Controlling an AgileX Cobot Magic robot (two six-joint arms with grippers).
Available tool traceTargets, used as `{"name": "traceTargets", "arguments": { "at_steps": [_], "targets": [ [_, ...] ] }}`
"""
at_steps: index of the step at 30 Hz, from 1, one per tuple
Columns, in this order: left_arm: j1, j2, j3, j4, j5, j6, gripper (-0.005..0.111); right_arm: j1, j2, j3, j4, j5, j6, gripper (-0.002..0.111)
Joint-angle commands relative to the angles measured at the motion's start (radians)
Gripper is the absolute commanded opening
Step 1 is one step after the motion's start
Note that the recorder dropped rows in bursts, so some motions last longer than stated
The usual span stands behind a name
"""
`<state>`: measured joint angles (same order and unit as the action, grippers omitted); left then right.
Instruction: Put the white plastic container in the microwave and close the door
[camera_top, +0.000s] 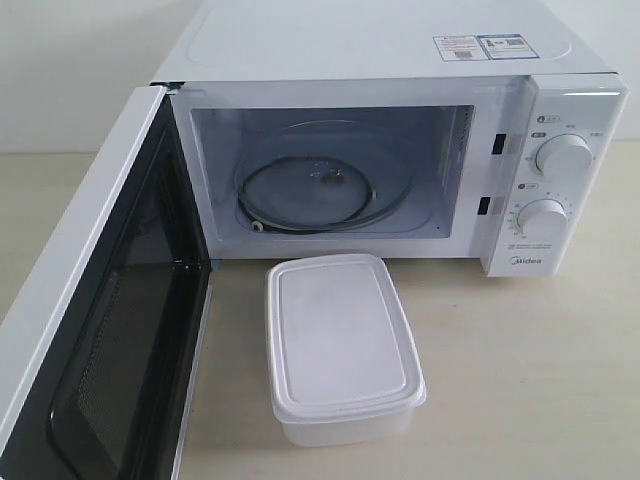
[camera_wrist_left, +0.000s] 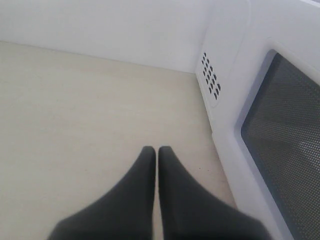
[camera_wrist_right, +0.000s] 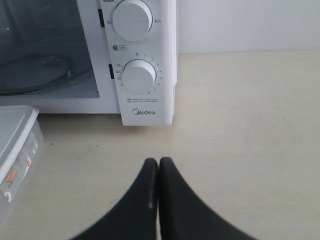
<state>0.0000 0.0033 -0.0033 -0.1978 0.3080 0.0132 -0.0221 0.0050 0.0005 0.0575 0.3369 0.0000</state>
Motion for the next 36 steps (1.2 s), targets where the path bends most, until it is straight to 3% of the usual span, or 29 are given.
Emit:
{"name": "traceTargets", "arguments": {
  "at_steps": [1, 20, 32, 36],
  "targets": [
    [0.0, -0.003, 0.003, -0.004, -0.002, -0.005, 0.004, -0.007, -0.005, -0.001, -0.004, -0.004, 0.0, 0.0],
    [0.0, -0.003, 0.003, -0.004, -0.002, -0.005, 0.004, -0.007, -0.005, -0.001, -0.004, -0.073, 0.0, 0.0],
    [0.0, -0.003, 0.003, -0.004, -0.002, -0.005, 0.004, -0.007, -0.005, -0.001, 0.035, -0.549, 0.025, 0.0],
    [0.0, -0.003, 0.003, -0.004, -0.002, -0.005, 0.004, -0.007, -0.005, -0.018, 0.089, -0.596, -0.027, 0.0]
  ]
}}
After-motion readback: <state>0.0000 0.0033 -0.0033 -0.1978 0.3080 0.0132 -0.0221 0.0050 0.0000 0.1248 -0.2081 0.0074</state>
